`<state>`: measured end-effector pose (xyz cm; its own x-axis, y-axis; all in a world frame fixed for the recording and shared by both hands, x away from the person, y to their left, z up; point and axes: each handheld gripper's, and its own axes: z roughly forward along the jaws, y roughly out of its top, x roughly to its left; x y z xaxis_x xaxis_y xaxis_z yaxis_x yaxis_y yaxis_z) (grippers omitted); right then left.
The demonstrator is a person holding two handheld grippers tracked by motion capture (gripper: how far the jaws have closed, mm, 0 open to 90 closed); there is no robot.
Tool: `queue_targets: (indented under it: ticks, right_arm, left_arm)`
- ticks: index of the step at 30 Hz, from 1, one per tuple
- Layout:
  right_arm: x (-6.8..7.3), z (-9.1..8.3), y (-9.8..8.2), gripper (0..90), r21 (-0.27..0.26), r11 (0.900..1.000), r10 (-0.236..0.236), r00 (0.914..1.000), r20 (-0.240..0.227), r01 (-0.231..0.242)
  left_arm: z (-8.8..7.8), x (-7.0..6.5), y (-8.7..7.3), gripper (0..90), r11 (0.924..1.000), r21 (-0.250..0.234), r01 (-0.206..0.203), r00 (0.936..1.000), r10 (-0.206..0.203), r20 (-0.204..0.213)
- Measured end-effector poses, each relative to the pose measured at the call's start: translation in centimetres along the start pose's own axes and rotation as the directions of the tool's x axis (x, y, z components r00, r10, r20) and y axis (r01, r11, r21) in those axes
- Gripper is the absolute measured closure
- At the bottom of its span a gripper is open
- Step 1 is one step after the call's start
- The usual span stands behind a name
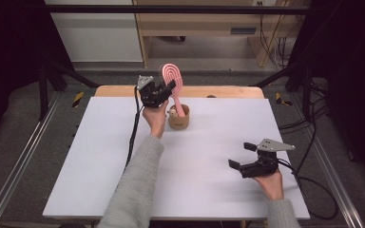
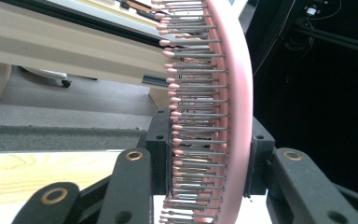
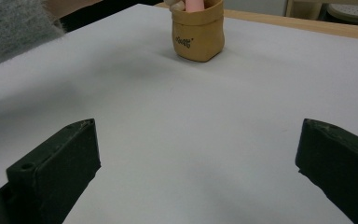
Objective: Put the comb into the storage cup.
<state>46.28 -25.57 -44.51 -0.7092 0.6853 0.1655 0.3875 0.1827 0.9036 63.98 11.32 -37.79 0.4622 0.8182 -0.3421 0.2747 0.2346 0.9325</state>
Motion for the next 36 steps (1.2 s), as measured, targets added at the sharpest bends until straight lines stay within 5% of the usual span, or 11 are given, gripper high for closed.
queue_targets:
  ticks: [36]
  right_arm:
    - [0.0, 0.0, 0.0, 0.1, 0.001, 1.0, 0.001, 1.0, 0.0, -0.001]
  left_arm:
    - [-0.3, 1.4, -2.3, 62.8, 0.9991, 0.025, 0.035, 0.9993, -0.034, -0.013]
